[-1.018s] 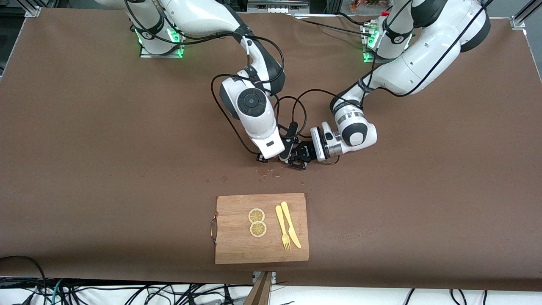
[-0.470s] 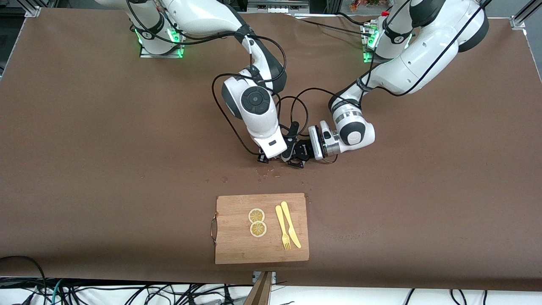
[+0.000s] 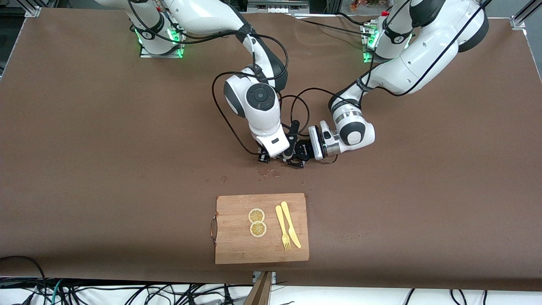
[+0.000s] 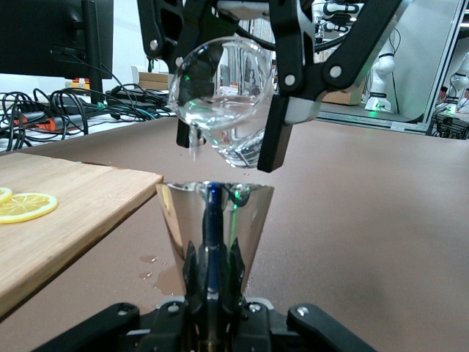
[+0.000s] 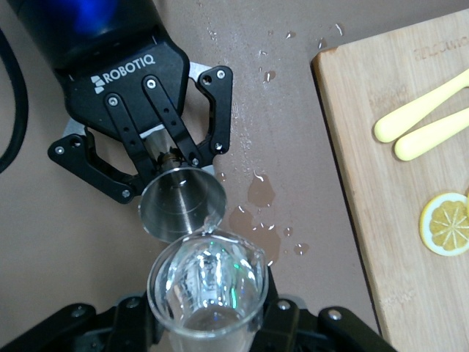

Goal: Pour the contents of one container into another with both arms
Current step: 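Tilt the glass cup with the right gripper to pour into the jigger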

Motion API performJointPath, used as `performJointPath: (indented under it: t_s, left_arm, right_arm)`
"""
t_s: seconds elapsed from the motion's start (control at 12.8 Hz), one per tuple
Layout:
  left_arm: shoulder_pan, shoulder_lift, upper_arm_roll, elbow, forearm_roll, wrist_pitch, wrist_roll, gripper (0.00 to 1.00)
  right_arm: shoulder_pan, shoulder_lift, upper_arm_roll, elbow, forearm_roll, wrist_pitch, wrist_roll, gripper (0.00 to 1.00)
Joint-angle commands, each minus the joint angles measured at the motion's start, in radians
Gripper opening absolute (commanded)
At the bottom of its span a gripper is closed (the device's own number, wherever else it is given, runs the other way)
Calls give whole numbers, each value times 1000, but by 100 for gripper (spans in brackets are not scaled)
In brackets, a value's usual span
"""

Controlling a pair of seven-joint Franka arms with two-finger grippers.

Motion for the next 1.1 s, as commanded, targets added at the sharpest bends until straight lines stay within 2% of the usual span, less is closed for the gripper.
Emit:
performJointPath:
  t_s: [0.0, 1.02]
  left_arm:
    - [-13, 45, -7, 9, -66, 36, 185, 0]
    - [-11, 45, -7, 9, -66, 33, 183, 0]
  right_arm:
    - [15, 21, -12, 38, -41, -14, 19, 17]
    - [18, 21, -11, 38, -45, -14, 14, 17]
